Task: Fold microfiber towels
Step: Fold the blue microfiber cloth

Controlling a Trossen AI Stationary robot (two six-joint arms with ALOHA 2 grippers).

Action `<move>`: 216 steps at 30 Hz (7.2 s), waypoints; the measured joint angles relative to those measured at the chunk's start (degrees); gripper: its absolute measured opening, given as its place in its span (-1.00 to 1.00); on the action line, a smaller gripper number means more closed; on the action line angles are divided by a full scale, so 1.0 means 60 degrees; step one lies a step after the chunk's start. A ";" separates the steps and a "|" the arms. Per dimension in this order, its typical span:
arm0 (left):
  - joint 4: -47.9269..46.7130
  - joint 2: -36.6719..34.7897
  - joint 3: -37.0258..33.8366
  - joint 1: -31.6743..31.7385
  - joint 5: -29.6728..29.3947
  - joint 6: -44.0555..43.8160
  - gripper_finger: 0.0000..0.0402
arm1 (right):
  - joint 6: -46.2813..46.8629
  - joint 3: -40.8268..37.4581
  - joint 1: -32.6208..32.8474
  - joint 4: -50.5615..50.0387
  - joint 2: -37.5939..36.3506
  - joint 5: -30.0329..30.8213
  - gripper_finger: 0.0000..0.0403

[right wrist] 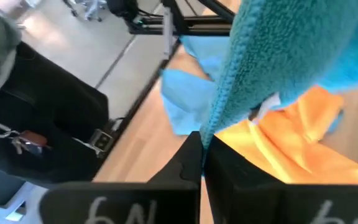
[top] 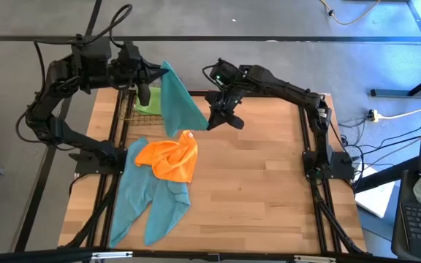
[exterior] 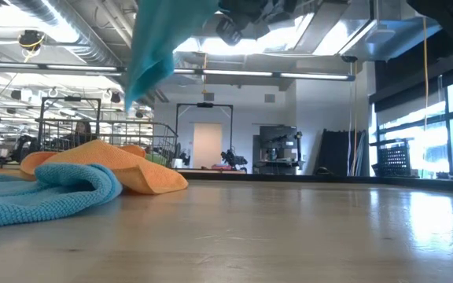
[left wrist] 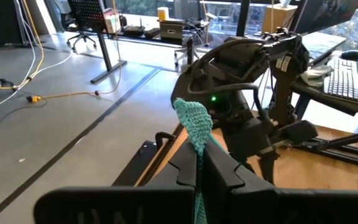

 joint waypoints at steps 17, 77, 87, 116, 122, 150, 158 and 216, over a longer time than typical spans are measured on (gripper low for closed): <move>-0.1076 0.1491 -0.0001 -0.0193 0.0871 0.0056 -1.00 | -0.0091 0.0007 -0.0976 -0.2121 -0.1653 0.5182 -0.98; 0.1369 0.4047 0.0004 0.0431 0.2411 0.1042 -0.63 | -0.1465 -0.0004 -0.2066 -0.4212 -0.4666 0.6501 -0.98; 0.1867 0.4598 -0.0003 0.0087 0.3604 0.0775 -0.76 | -0.1439 0.0000 -0.2058 -0.4187 -0.4809 0.6520 -0.98; 0.7154 0.5974 0.0004 -0.1431 0.1039 -0.1599 -0.28 | 0.0166 -0.0028 -0.1856 -0.3926 -0.4658 0.6253 -0.98; 0.8175 0.6062 0.0004 -0.1523 0.0732 -0.1779 -0.28 | 0.0356 -0.0029 -0.1395 -0.3979 -0.4375 0.6459 -0.98; 0.5849 0.6076 0.0000 -0.2251 -0.3132 0.0965 -0.28 | 0.0664 0.0663 -0.1166 -0.3774 -0.4277 0.6676 -0.94; 0.4454 0.6076 0.0000 -0.2251 -0.3592 0.0466 -0.28 | 0.0270 0.0663 -0.1166 -0.3686 -0.4277 0.6669 -0.94; 0.1327 0.6745 -0.0004 -0.3449 -0.5601 -0.4409 -0.16 | 0.0538 0.0667 -0.1364 -0.2983 -0.4255 0.6341 -0.94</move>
